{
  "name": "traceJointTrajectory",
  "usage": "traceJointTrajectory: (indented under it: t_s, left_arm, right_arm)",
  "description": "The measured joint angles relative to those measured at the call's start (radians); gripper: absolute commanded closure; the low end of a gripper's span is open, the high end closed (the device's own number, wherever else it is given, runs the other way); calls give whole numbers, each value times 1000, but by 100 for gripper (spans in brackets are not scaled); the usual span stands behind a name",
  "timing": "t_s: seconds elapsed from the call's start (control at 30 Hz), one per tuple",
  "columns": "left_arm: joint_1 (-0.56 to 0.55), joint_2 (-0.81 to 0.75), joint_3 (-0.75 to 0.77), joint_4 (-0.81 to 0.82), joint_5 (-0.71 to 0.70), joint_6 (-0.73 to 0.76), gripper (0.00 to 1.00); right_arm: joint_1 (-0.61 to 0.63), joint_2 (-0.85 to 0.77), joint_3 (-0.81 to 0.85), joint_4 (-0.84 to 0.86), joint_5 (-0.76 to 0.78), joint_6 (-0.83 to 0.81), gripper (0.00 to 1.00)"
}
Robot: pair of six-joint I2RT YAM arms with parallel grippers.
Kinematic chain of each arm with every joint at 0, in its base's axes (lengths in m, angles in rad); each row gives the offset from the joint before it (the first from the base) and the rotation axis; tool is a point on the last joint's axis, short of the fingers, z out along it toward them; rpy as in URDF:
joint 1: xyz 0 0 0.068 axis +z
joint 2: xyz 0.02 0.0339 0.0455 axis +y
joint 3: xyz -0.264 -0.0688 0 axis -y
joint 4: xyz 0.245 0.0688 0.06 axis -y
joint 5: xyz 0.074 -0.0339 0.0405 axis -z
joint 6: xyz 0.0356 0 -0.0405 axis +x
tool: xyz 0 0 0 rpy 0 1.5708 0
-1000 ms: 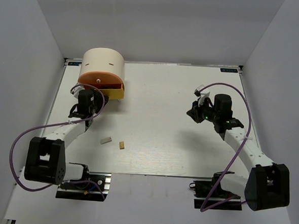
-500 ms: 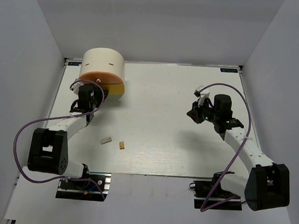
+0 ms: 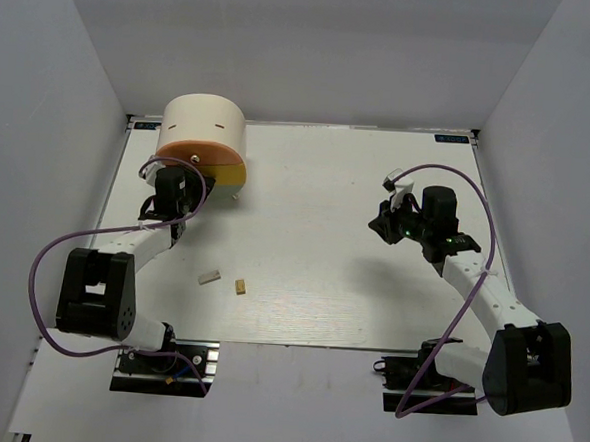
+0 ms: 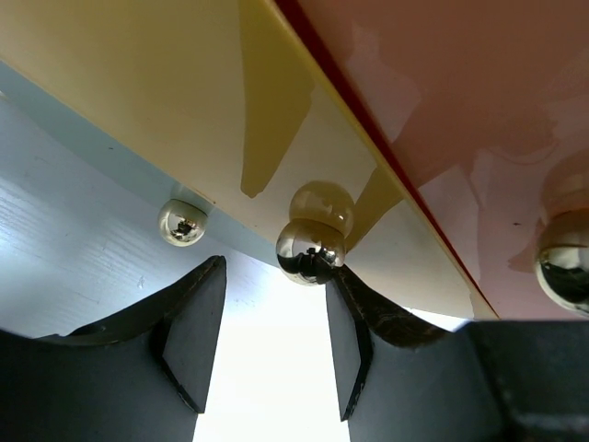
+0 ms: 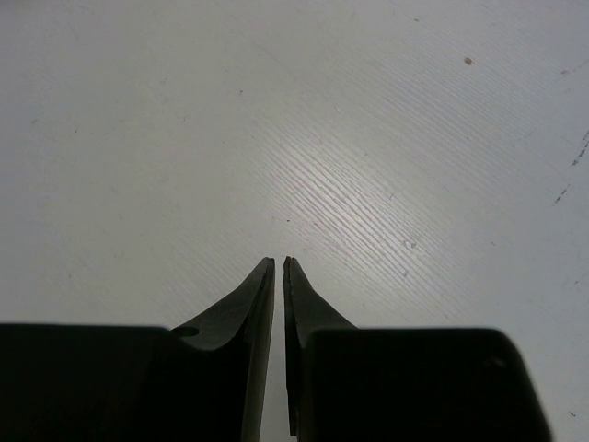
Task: Sort the stationery into containers
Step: Close the drawer in the storage box, then open the drawer in the storage box.
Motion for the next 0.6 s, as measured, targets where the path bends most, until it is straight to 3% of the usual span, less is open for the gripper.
traceJointTrajectory:
  t_s: [0.13, 0.37, 0.6]
  left_arm:
    - [0, -10, -10, 4, 1, -6, 46]
    - [5, -146, -194, 38, -8, -62, 49]
    - [34, -123, -256, 122, 3, -148, 49]
  right_arm:
    - [0, 2, 0, -1, 0, 0, 85]
    - [0, 14, 0, -2, -1, 0, 85]
    - [0, 24, 0, -4, -1, 0, 85]
